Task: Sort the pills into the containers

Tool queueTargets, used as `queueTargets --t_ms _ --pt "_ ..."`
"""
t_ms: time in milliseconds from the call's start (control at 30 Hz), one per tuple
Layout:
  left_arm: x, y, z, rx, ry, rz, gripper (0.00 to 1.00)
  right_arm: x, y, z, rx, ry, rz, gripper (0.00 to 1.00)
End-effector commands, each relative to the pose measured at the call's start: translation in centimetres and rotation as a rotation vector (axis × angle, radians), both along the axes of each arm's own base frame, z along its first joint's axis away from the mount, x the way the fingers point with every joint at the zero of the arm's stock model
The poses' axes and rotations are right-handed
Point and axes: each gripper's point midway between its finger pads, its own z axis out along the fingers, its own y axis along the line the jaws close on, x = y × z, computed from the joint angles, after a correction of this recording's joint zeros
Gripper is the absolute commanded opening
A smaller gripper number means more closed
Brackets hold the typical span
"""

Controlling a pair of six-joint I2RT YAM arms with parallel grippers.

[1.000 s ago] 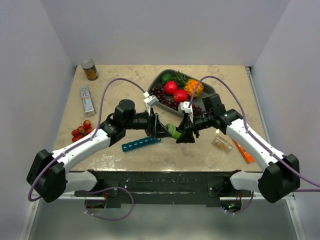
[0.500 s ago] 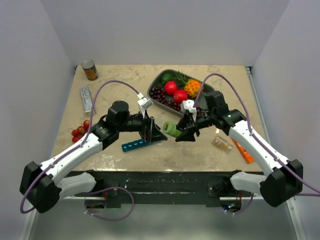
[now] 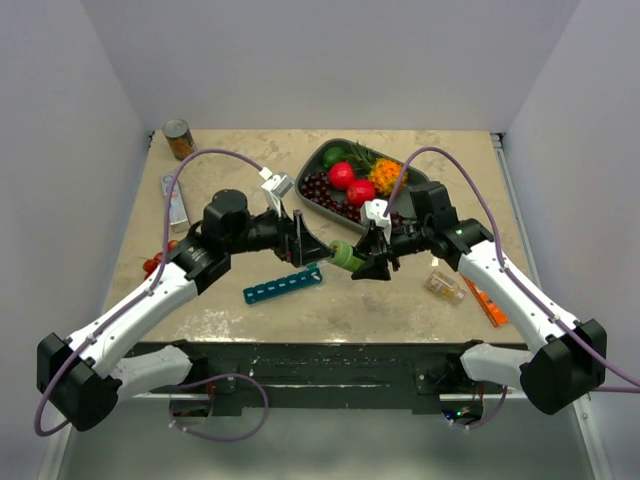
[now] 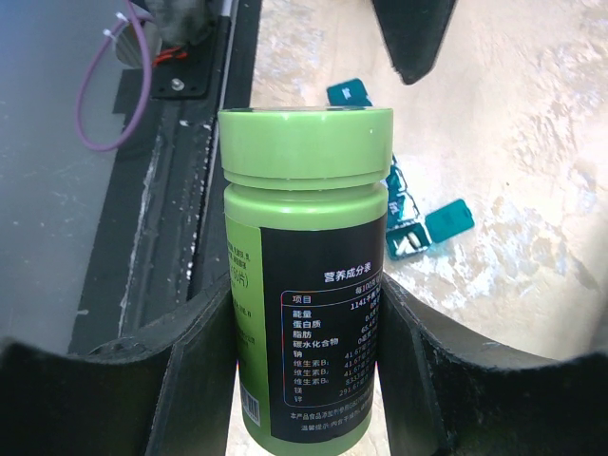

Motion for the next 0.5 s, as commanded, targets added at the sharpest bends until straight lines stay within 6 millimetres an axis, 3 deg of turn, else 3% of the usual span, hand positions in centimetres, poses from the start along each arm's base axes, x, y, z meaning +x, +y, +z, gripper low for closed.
queueTargets --t_ms 0,467 --pt "1.8 -0.3 1.7 0.006 0.086 0.098 0.96 1.1 0.0 2.3 0.021 -0.132 -0.022 0.00" --pt "0.7 -3.0 1.1 0.053 0.144 0.055 0.84 1.4 0.1 2.0 0.014 -0.129 -0.032 0.00"
